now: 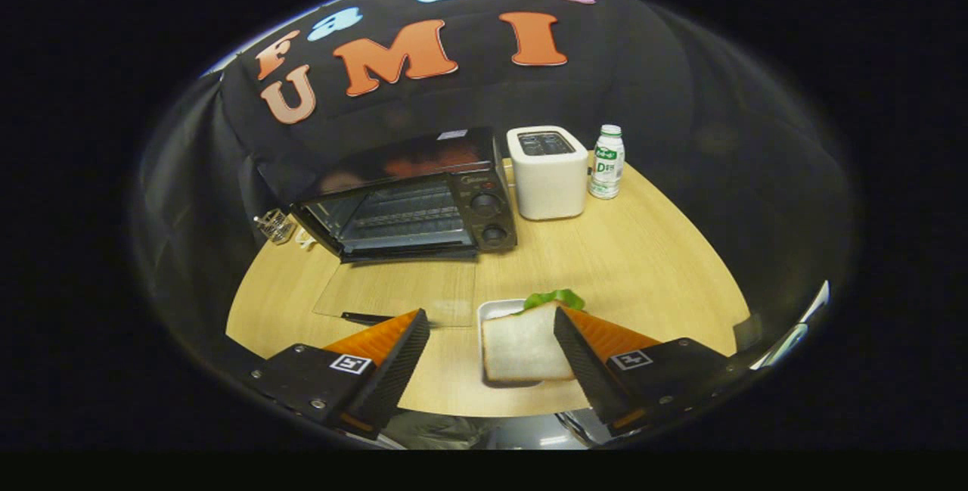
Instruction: Open the toaster oven, put the food inside, and close the toaster oven door.
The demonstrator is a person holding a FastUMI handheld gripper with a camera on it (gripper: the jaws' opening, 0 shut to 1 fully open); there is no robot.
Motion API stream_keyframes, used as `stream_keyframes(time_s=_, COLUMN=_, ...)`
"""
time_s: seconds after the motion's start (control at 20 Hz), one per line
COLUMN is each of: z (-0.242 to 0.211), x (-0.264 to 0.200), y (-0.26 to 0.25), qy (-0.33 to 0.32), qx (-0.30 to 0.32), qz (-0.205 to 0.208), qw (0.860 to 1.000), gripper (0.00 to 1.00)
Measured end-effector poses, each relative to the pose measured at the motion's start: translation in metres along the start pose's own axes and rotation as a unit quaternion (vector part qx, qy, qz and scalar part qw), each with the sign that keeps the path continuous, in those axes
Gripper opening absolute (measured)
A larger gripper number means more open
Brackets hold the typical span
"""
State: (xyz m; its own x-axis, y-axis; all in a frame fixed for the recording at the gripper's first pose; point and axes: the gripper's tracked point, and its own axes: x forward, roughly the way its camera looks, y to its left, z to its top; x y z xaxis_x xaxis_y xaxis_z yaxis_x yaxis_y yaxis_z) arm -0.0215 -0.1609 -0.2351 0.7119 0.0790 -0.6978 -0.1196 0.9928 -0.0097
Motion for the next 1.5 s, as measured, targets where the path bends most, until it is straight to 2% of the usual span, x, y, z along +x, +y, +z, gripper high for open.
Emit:
stream_keyframes(time_s=0.1, z=0.004, x=0.001, y=-0.022, qy=0.044, qx=-0.006, qz=0.021, qw=0.999, gripper=0.99)
stream_keyframes(time_s=0.2, z=0.002, x=0.005, y=-0.034, qy=0.092, qx=0.013, qz=0.057, qw=0.994, gripper=0.99)
stream_keyframes(time_s=0.45, z=-0.026, x=0.032, y=-0.056, qy=0.198, qx=0.045, qz=0.123, qw=0.971, gripper=0.99)
stream_keyframes(time_s=0.65, z=-0.05, x=0.059, y=-0.053, qy=0.242, qx=0.058, qz=0.161, qw=0.955, gripper=0.99)
stream_keyframes(time_s=0.95, z=-0.078, x=0.075, y=-0.043, qy=0.288, qx=0.053, qz=0.188, qw=0.937, gripper=0.99)
stream_keyframes(time_s=1.05, z=-0.083, x=0.075, y=-0.04, qy=0.3, qx=0.06, qz=0.191, qw=0.933, gripper=0.87)
stream_keyframes(time_s=1.15, z=-0.079, x=0.071, y=-0.035, qy=0.302, qx=0.083, qz=0.199, qw=0.929, gripper=0.59)
stream_keyframes(time_s=1.2, z=-0.075, x=0.071, y=-0.034, qy=0.294, qx=0.091, qz=0.197, qw=0.931, gripper=0.46)
stream_keyframes(time_s=1.3, z=-0.07, x=0.069, y=-0.037, qy=0.278, qx=0.098, qz=0.18, qw=0.938, gripper=0.34)
stream_keyframes(time_s=1.4, z=-0.071, x=0.062, y=-0.037, qy=0.278, qx=0.104, qz=0.165, qw=0.941, gripper=0.28)
stream_keyframes(time_s=1.5, z=-0.071, x=0.05, y=-0.036, qy=0.279, qx=0.106, qz=0.153, qw=0.942, gripper=0.27)
